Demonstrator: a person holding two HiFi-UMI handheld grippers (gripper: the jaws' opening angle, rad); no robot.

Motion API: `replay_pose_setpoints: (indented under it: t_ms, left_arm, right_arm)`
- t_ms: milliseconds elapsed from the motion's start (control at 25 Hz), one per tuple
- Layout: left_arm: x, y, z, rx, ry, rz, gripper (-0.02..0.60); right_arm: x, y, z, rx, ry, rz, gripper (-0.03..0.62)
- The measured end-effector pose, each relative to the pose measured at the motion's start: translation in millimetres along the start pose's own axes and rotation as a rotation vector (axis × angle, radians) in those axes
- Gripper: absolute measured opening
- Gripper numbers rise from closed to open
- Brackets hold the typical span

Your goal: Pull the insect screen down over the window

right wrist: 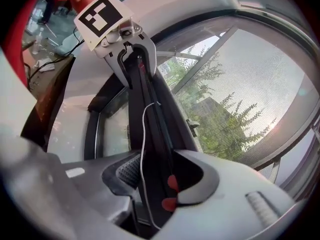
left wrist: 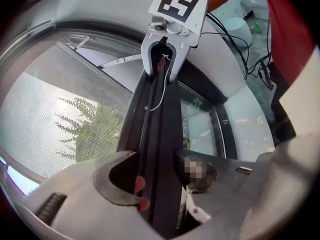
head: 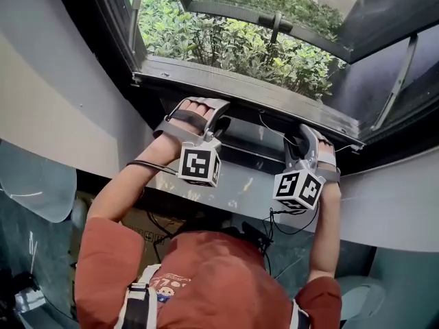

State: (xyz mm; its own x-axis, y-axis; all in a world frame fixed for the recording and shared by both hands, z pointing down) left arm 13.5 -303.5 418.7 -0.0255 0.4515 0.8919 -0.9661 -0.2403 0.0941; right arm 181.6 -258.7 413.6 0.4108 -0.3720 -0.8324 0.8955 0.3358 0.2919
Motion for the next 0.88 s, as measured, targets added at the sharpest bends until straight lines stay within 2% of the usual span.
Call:
replay_pose_setpoints:
  t_ms: [520,880]
  left_arm:
    - [3.4,-0.8,2.1,-0.016,-0.015,0.004,0.209]
    - [2.1,0.4,4.1,-0.005,0.005,-0.001,0.208]
  right_arm:
    - [-6.0,1.2,2.0,-0.014,0.01,-0.027,0.178]
    - [-6.4,0.9,4.7,-0.006,0.007,-0.03,0.178]
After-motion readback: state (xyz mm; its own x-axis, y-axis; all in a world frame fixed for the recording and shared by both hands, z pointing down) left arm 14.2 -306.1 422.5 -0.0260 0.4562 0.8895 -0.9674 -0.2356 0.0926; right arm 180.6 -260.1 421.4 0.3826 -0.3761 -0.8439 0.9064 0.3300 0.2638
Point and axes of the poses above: the fingertips, and each gripper's own axes: z forward along the fingers, x to its right, y out of its underside, the point moved 5 cm from there along -z, backward along the fingers, and after that the axes turned 15 degrees about -x, right-handed, at the moved point
